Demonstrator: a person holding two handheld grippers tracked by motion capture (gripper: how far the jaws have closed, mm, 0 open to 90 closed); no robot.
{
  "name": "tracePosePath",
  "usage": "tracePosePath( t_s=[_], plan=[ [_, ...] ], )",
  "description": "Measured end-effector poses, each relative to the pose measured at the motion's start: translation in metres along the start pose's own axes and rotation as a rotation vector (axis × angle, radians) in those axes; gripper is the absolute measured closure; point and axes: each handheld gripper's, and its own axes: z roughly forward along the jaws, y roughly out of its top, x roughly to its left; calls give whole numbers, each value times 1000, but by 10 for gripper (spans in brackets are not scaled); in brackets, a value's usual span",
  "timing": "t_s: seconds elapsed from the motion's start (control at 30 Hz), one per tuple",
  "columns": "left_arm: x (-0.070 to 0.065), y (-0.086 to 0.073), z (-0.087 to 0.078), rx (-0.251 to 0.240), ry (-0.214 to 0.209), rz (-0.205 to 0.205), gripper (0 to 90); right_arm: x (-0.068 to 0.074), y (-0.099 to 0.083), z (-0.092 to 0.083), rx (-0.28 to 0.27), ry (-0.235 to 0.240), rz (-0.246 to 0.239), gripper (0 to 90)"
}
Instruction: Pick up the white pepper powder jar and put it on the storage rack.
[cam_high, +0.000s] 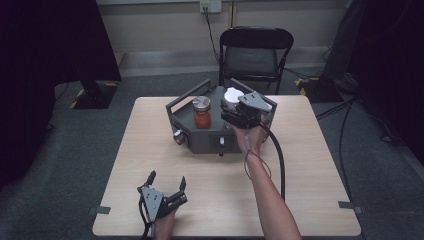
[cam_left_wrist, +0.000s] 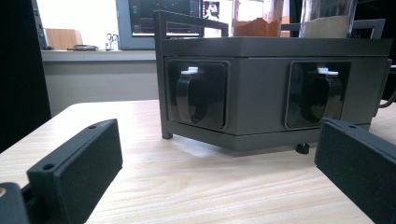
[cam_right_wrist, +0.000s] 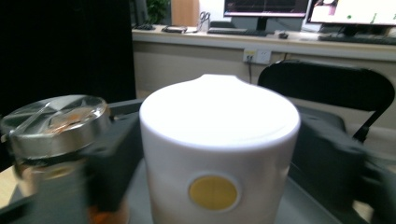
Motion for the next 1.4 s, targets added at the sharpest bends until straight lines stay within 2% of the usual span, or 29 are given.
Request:
tracePosePath(
  t_s=[0.07, 0.13, 0.4, 0.6, 0.7, 1.1, 1.4],
  plan=[
    [0, 0, 0, 0, 0, 0, 2, 0, 0, 1, -2, 3, -2, 42],
    [0, 0, 0, 0, 0, 0, 2, 5, 0, 1, -12, -21, -15, 0],
    [0, 0, 0, 0, 0, 0, 2, 7, -4, -3, -52, -45, 19, 0],
    [0, 0, 0, 0, 0, 0, 2, 10, -3, -10, -72, -51, 20, 0],
    [0, 0, 0, -1, 0, -1, 2, 11, -1, -13, -56, -53, 10, 0],
    [0, 0, 0, 0, 0, 0, 2, 12, -8, -31, -80, -68, 18, 0],
    [0, 0, 0, 1, 0, 1, 2, 14, -15, -45, -110, -61, 22, 0]
  ],
)
